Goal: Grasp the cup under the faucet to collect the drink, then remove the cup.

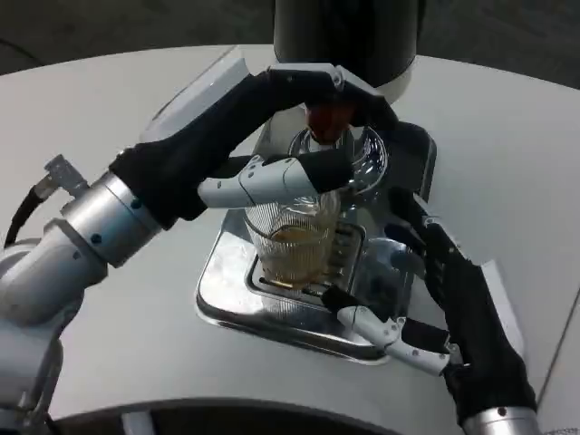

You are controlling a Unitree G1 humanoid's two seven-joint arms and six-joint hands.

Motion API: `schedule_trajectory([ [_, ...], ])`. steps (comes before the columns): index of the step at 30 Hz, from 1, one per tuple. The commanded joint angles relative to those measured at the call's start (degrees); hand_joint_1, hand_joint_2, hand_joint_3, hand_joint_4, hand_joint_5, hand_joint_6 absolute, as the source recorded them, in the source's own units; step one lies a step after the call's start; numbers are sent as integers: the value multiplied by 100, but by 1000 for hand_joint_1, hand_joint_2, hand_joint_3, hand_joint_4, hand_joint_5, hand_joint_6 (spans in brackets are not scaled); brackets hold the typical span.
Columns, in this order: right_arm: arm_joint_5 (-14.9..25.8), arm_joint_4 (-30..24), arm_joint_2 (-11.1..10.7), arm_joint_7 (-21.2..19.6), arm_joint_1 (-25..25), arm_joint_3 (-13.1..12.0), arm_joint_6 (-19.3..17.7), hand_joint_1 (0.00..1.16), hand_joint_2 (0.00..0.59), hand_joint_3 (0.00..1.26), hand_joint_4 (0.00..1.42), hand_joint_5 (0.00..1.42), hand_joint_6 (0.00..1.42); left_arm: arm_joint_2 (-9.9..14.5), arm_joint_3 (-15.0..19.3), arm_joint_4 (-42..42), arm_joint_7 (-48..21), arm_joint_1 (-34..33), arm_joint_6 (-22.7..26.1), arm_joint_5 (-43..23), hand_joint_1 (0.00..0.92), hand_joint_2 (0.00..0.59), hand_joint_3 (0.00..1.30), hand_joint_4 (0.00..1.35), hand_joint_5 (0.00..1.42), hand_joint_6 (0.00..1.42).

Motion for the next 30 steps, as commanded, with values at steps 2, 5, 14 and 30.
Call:
schedule_trajectory([
  [2,0,205,60,-117,-157,57,-150,918,151,144,116,173,227,60,-144,194,-68,65,-10,209,0,56,521,389,392,239],
  [5,-7,332,72,-129,-244,102,-165,920,150,134,108,170,217,53,-166,234,-45,50,-27,223,0,56,521,389,392,239],
  [14,-22,774,79,-107,-566,223,-201,909,139,94,84,134,188,59,-227,318,12,5,-60,247,0,56,521,389,392,239],
  [30,22,1090,120,-148,-839,227,-184,882,143,72,63,98,166,107,-279,454,25,-34,-320,349,0,56,528,403,395,239],
])
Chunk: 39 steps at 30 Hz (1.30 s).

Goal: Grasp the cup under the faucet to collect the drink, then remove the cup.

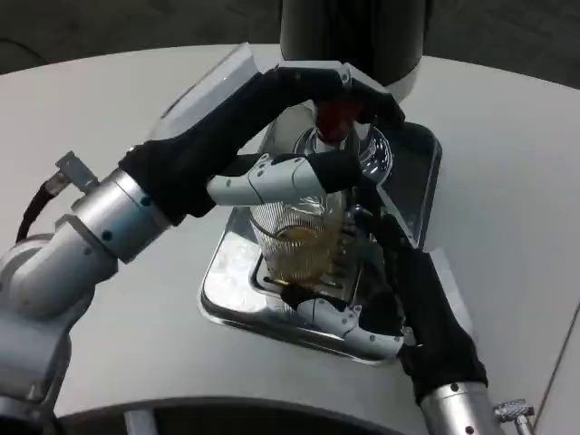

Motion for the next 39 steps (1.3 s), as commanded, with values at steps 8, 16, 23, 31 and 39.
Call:
schedule_trajectory([
  [8,28,146,128,-114,-131,13,-77,876,145,72,64,97,165,163,-45,132,-127,172,-87,191,0,56,541,418,408,244],
  [16,62,431,194,-200,-309,-3,-150,878,144,72,64,97,165,245,-32,168,-106,166,-190,243,0,57,552,429,415,252],
  [23,106,699,213,-267,-494,-12,-227,876,143,72,64,97,165,296,-36,223,-80,159,-246,250,0,57,556,434,418,253],
  [31,116,905,250,-345,-640,7,-295,881,144,72,74,109,165,304,-32,260,-69,140,-254,238,0,57,567,438,419,254],
  [39,127,1158,273,-430,-800,5,-393,872,149,72,74,120,175,318,-25,228,-56,147,-227,243,0,58,569,443,419,257],
])
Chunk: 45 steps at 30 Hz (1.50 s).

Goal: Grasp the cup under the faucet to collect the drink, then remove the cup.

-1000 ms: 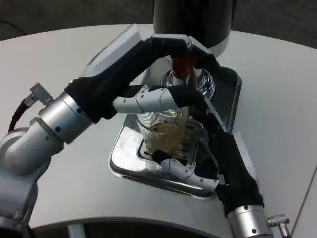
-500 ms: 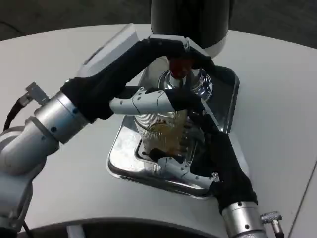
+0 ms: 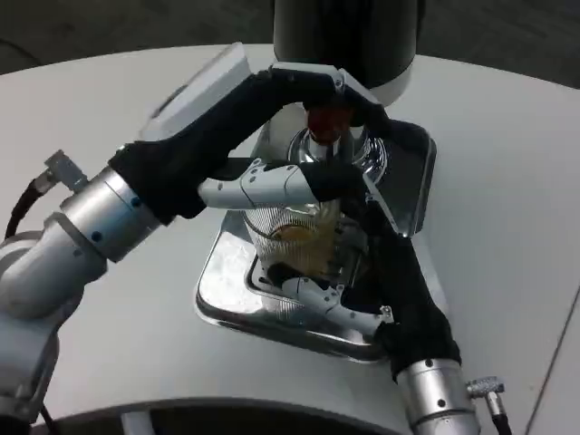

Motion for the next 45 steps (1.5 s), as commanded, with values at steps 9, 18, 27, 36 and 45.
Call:
schedule_trajectory([
  [9,17,507,133,-180,-293,4,-254,874,149,72,82,122,179,143,-35,48,-90,184,108,195,0,58,569,444,419,256],
  [18,-4,860,164,-295,-504,1,-357,869,151,72,84,124,180,156,-38,23,-88,196,128,204,0,58,569,444,419,256],
  [27,-55,1174,199,-412,-679,16,-434,867,151,77,84,131,180,186,-22,9,-70,239,129,214,0,58,569,444,421,255],
  [36,-124,1378,205,-525,-795,11,-492,865,155,108,159,214,218,201,-17,15,-55,247,127,221,0,59,574,444,431,254],
  [45,-186,1496,267,-602,-864,44,-482,865,159,151,266,318,273,186,-36,-7,-3,239,154,255,0,59,576,444,436,250],
])
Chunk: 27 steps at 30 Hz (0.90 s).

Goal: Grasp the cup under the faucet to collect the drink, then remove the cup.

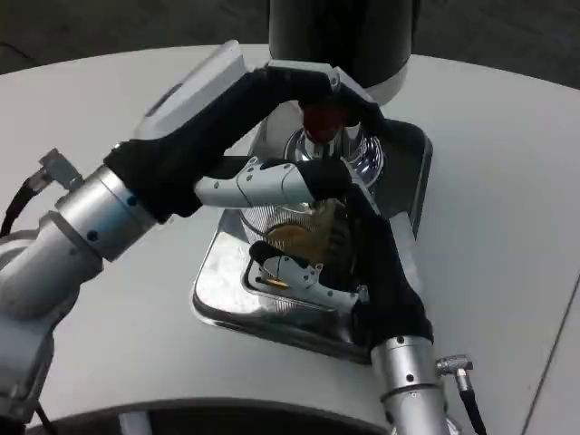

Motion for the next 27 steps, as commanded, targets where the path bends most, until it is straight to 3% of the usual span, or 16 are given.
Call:
schedule_trajectory([
  [1,-22,196,99,-25,-2,47,24,865,159,162,276,327,281,111,-41,33,-87,225,134,233,0,59,576,444,436,249],
  [18,-73,197,98,-186,17,39,3,881,158,376,465,522,403,104,91,-269,-35,531,601,46,0,53,537,361,365,200],
  [27,-165,72,66,-271,125,42,3,913,151,478,537,597,471,-62,245,-453,-32,762,1089,-432,0,54,335,154,208,119],
])
